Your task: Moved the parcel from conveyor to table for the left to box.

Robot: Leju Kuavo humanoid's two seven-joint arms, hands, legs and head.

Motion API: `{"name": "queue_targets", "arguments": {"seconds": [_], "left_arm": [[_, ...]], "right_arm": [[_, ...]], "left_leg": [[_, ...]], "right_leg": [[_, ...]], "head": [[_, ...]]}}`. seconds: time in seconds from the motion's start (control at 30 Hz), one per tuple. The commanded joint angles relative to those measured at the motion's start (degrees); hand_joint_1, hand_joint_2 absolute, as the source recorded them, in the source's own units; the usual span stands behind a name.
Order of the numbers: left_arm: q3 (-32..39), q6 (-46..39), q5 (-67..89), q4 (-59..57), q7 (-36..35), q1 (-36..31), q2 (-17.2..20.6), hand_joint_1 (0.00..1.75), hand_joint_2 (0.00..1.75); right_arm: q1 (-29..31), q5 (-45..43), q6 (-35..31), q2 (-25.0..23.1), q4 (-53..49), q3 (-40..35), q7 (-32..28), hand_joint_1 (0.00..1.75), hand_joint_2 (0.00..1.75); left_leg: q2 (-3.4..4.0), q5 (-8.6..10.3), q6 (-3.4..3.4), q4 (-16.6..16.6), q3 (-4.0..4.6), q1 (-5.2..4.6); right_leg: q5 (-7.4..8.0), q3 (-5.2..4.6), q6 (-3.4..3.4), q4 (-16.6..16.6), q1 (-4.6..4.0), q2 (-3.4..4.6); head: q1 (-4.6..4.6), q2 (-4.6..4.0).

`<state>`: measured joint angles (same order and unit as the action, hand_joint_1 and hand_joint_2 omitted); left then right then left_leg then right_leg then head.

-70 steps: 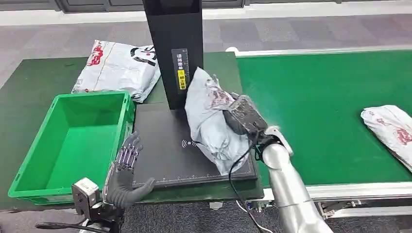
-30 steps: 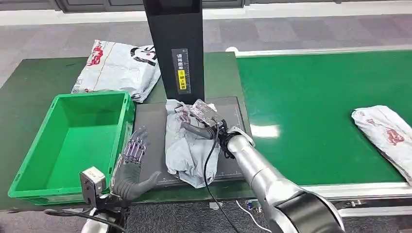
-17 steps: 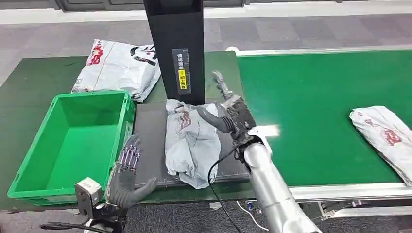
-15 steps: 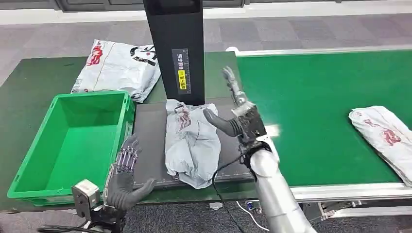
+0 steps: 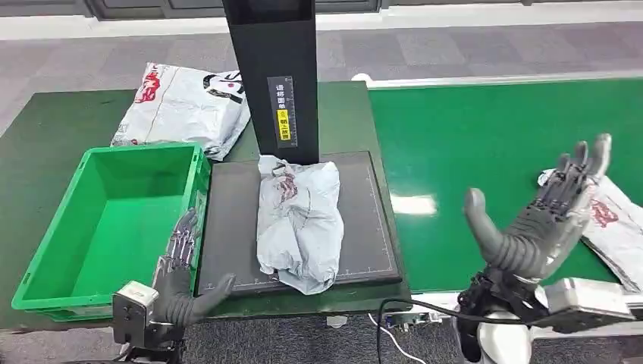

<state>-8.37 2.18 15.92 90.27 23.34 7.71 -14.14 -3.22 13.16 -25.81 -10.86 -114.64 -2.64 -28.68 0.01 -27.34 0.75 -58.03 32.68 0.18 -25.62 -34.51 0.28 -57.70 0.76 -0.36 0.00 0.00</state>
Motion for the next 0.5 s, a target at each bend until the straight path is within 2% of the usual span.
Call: {"name": "queue_targets", "arguments": {"seconds": [0.03, 0.13, 0.17, 0.5], "left_arm": [[-3.82, -12.91, 26.42, 3.37, -5.63, -8.06, 4.25, 0.0, 1.75], [-8.93, -14.82, 43.37, 1.88, -11.98, -17.19, 7.29, 0.0, 1.75], [-10.02, -14.7, 45.38, 0.44, -13.67, -20.02, 7.24, 0.0, 1.75], [-10.61, -15.31, 45.34, 0.17, -14.09, -19.22, 7.76, 0.0, 1.75]], "right_arm": [[-4.56, -5.42, 5.81, -4.8, 0.59, 14.26, 1.88, 0.0, 1.75], [-3.07, -4.45, 10.15, -5.02, 5.31, 14.41, 3.88, 0.0, 1.75], [-2.13, -4.43, 10.53, -5.07, 7.14, 14.19, 3.88, 0.0, 1.75], [-2.09, -4.19, 10.16, -5.04, 6.68, 13.89, 3.84, 0.0, 1.75]], "left_leg": [[-0.39, 0.1, 0.02, 0.04, 0.01, 0.07], [-0.47, 0.17, 0.01, 0.03, 0.09, 0.1], [-0.29, 0.15, -0.02, 0.01, 0.08, 0.05], [-0.02, 0.19, 0.03, 0.09, -0.15, 0.02]], "right_leg": [[-0.01, 0.13, -0.04, 0.08, -0.08, -0.37], [0.04, 0.12, -0.05, 0.08, -0.11, -0.47], [0.03, 0.05, -0.03, 0.03, -0.06, -0.33], [0.2, 0.17, -0.05, 0.08, -0.02, 0.0]], "head": [[0.0, 0.0], [0.0, 0.0], [0.0, 0.0], [0.0, 0.0]]}}
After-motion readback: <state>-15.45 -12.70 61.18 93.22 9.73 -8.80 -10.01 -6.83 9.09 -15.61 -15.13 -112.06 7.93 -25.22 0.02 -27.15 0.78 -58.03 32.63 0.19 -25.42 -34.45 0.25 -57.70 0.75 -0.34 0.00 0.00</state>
